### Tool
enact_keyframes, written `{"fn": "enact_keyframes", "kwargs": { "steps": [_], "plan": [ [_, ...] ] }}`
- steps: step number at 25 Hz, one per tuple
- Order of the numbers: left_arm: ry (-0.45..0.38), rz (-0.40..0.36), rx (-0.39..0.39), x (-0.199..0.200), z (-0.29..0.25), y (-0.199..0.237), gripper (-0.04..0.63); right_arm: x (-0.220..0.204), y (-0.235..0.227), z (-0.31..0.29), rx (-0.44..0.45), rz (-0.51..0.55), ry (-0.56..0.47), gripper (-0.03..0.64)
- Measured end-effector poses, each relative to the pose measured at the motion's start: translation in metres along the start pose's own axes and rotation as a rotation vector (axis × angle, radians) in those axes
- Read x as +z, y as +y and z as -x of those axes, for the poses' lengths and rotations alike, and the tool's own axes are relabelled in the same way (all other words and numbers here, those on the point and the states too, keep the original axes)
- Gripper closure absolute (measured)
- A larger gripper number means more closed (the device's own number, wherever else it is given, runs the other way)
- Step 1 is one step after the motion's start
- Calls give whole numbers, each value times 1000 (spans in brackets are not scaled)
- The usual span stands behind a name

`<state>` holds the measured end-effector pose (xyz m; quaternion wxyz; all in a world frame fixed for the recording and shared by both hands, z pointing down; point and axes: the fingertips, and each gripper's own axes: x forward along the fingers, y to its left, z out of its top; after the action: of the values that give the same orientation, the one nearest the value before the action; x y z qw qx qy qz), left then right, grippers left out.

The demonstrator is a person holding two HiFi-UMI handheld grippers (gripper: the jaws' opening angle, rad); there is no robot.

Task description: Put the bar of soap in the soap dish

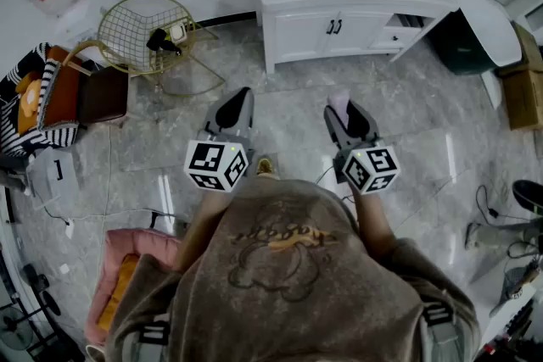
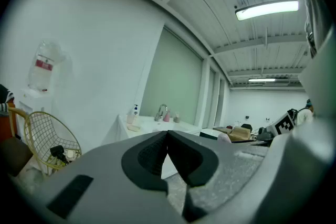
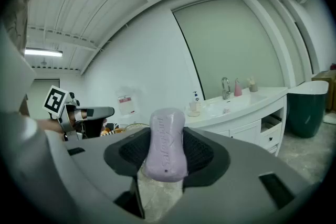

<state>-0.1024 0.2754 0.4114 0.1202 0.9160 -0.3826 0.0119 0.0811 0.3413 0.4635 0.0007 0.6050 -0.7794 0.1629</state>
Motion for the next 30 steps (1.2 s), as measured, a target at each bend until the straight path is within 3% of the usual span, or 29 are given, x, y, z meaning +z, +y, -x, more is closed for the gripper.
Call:
{"fn": "enact_keyframes", "kwargs": {
  "steps": [5, 10, 30],
  "plan": [
    [0, -3, -3, 1, -5, 3, 591, 3, -1, -7, 9, 2, -5, 422],
    [5, 4, -18, 0, -9, 11, 591, 4, 4, -16, 38, -71, -41, 420],
    [7, -24, -101, 17, -59, 95, 591, 27, 20, -106, 19, -82, -73, 420]
  ]
}}
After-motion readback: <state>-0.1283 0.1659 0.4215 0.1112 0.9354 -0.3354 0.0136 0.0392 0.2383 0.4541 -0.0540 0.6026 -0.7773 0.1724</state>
